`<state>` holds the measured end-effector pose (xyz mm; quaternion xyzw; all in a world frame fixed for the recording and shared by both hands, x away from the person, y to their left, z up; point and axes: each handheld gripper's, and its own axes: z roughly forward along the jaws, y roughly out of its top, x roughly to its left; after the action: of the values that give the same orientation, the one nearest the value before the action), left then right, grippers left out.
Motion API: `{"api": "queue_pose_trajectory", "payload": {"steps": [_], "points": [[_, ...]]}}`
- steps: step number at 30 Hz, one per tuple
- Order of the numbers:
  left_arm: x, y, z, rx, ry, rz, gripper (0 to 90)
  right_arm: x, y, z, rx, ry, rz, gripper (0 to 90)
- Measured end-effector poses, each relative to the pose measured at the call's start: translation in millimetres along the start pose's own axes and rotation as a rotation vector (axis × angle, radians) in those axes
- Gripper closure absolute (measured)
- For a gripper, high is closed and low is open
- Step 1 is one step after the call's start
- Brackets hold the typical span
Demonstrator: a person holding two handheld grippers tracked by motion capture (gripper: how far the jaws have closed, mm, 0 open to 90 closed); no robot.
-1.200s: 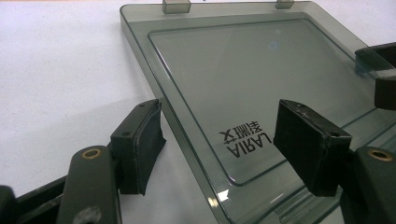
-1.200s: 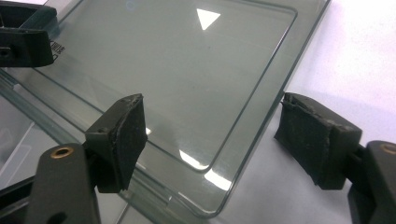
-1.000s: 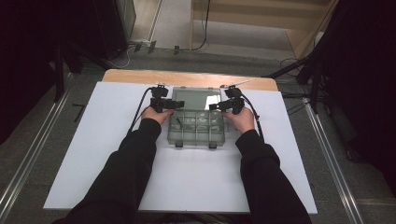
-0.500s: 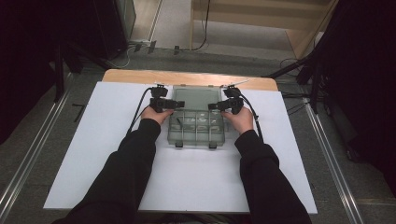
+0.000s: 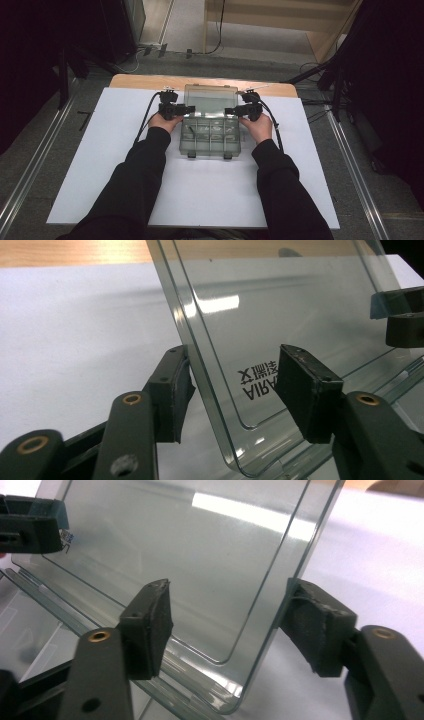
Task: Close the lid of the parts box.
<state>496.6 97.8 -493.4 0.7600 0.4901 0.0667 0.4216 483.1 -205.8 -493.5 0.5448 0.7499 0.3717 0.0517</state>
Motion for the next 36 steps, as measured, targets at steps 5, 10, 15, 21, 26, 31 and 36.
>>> {"api": "queue_pose_trajectory", "payload": {"steps": [5,10,15,21,26,31,36], "points": [[-0.3,0.7,-3.8,-0.020,-0.001,0.006,52.4,-0.8,1.4,-6.8,-0.036,0.019,-0.003,41.7],[0.5,1.1,-7.9,-0.037,-0.008,0.006,56.1,0.3,2.5,-11.9,-0.044,0.018,-0.013,43.9],[2.8,2.9,-14.1,-0.044,-0.026,-0.002,62.9,1.2,3.7,-18.1,-0.059,0.023,-0.015,47.0],[1.9,3.9,-18.8,-0.049,-0.030,0.021,64.0,3.3,5.2,-23.1,-0.078,0.032,-0.024,49.0],[1.1,4.6,-21.0,-0.052,-0.035,0.030,65.4,0.5,5.2,-26.1,-0.080,0.035,-0.024,55.3],[-0.4,5.6,-23.3,-0.050,-0.038,0.031,65.2,-0.5,4.8,-29.5,-0.083,0.037,-0.032,60.1],[-2.5,7.0,-25.8,-0.048,-0.039,0.029,63.9,0.4,4.1,-32.6,-0.087,0.029,-0.043,62.7]]}}
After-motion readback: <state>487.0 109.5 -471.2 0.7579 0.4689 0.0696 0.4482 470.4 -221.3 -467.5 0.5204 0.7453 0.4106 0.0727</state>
